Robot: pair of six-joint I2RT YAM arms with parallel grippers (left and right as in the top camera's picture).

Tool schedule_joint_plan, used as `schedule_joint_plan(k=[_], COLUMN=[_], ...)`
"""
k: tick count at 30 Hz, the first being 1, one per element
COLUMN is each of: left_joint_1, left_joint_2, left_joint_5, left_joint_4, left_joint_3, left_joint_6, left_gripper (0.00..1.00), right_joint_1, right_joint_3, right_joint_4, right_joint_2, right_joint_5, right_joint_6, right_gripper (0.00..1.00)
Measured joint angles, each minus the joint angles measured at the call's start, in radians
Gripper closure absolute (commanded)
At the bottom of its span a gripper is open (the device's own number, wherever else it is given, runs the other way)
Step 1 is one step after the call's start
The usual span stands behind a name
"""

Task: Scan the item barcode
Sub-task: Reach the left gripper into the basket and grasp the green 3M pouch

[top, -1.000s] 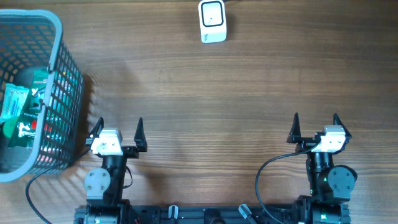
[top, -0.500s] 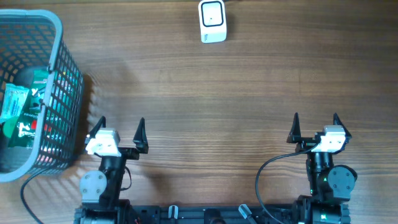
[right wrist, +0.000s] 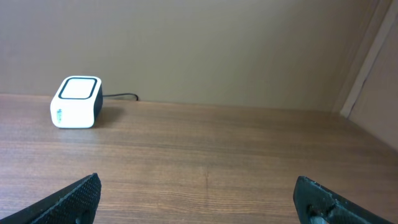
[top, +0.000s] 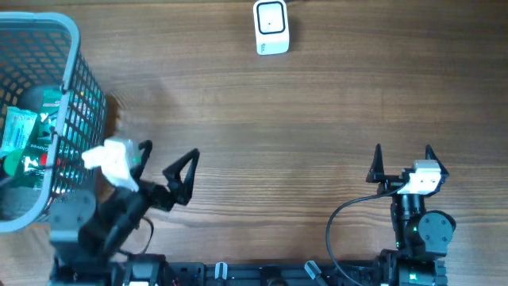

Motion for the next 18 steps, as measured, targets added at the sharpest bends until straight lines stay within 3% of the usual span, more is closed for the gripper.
schedule_joint_plan(k=[3,6,9,13,14,16,18], left_joint_1=[0.000,0.000,0.000,0.017,0.060,0.142,0.330], left_joint_2=[0.113,0.238,0.445,0.657,0.720,0.755,0.808], left_joint_5=[0.029,-0.082,-0.327,-0.619,-0.737,-0.785,-0.792], left_joint_4=[0.023,-0.053,-0.275,-0.531,-0.605,-0.670,-0.737], left_joint_3=[0.016,0.194,0.606,0.990,1.082,1.102,1.105], left_joint_6=[-0.033,-0.092,-0.143,-0.237,-0.306,-0.381,-0.460], left_gripper=[0.00,0.00,0.00,0.00,0.00,0.00,0.00], right_joint_1=[0.000,0.000,0.000,0.000,0.000,0.000,0.000], right_joint_3=[0.000,0.000,0.000,0.000,0.000,0.000,0.000], right_joint_4=[0.000,0.000,-0.001,-0.001,0.000,-0.001,-0.001], right_joint_2=[0.000,0.001,0.003,0.004,0.004,0.004,0.004], right_joint_5=[0.000,0.000,0.000,0.000,0.000,0.000,0.000], right_joint_6=[0.000,0.000,0.000,0.000,0.000,0.000,0.000], right_gripper=[0.00,0.00,0.00,0.00,0.00,0.00,0.00])
